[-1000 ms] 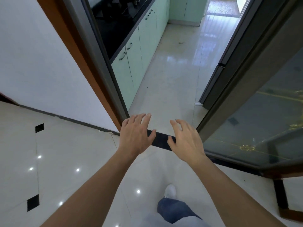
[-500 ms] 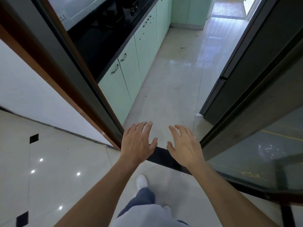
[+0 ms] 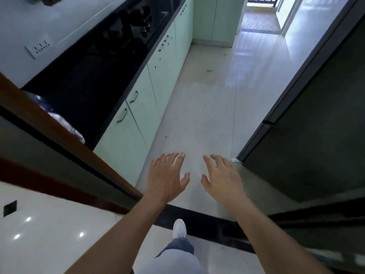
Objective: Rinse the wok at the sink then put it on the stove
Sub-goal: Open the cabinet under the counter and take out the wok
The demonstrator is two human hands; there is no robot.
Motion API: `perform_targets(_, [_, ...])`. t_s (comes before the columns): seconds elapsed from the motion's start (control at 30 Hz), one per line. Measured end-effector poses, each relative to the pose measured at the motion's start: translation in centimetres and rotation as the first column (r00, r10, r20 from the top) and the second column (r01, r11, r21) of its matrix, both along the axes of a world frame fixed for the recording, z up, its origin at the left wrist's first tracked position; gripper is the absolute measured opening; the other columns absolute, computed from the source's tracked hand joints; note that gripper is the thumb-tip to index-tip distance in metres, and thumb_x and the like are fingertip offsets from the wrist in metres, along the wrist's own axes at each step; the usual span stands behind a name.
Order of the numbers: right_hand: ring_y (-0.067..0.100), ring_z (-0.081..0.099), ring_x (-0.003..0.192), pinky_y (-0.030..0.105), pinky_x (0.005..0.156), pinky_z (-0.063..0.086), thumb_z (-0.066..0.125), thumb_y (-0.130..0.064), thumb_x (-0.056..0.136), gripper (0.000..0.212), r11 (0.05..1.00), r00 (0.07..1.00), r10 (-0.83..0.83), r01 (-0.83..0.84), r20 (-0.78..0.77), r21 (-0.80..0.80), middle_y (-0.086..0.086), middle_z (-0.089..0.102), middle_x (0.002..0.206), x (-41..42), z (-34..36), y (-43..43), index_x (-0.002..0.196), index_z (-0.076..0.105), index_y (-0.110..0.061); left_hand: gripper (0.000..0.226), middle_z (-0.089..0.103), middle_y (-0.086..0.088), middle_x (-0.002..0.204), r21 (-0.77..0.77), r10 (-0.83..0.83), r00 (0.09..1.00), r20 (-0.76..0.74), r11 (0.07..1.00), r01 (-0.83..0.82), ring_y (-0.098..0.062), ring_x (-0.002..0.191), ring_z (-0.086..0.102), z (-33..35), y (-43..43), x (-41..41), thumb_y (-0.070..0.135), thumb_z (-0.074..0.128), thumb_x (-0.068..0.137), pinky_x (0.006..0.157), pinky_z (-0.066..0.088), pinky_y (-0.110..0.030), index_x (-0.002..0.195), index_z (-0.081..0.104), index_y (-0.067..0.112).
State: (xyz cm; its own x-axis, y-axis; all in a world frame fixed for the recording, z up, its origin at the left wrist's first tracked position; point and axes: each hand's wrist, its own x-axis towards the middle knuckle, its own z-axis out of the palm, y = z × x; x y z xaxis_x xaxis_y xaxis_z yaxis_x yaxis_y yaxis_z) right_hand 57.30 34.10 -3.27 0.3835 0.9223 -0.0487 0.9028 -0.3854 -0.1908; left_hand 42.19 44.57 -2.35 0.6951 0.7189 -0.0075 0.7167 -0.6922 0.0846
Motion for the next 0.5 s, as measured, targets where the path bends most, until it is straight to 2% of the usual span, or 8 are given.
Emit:
perform_targets(0.13, [0.029, 0.049, 0.133, 0.042, 0.109, 0.040, 0.059, -0.038, 0.092, 0.061, 0.998, 0.998, -0.057, 0.057, -0.014, -0.004, 0.008, 0.053, 0.145, 3.0, 0.5, 6.7, 0.147, 0.044, -0.017, 0.063, 0.056, 0.001, 0.137, 0.009, -0.037, 0.999, 0.001, 0.999, 0.037, -0.022, 0.125, 0.051, 0.4, 7.1, 3.6, 0.056, 0.041, 0.086, 0.100, 0.044, -0.042, 0.139, 0.042, 0.023])
perform_targets(0.3, [0.027, 0.042, 0.140, 0.042, 0.114, 0.034, 0.054, -0.040, 0.096, 0.063, 0.995, 0.996, -0.088, 0.087, -0.024, -0.056, 0.006, 0.045, 0.152, 6.1, 0.3, 12.2, 0.152, 0.035, -0.020, 0.062, 0.056, 0.000, 0.139, -0.032, -0.052, 0.998, 0.022, 0.998, 0.053, -0.022, 0.126, 0.051, 0.1, 13.2, 7.6, 0.056, 0.042, 0.085, 0.102, 0.041, -0.043, 0.139, 0.044, 0.024])
perform_targets(0.5, [0.030, 0.045, 0.138, 0.043, 0.115, 0.034, 0.053, -0.042, 0.096, 0.065, 0.994, 0.999, -0.012, 0.016, 0.030, -0.112, 0.010, 0.046, 0.152, 10.8, -0.7, 18.1, 0.153, 0.034, -0.018, 0.064, 0.053, 0.000, 0.142, -0.062, -0.065, 0.998, 0.025, 0.996, 0.066, -0.022, 0.127, 0.049, -1.0, 18.4, 12.1, 0.057, 0.039, 0.086, 0.104, 0.040, -0.042, 0.141, 0.041, 0.025])
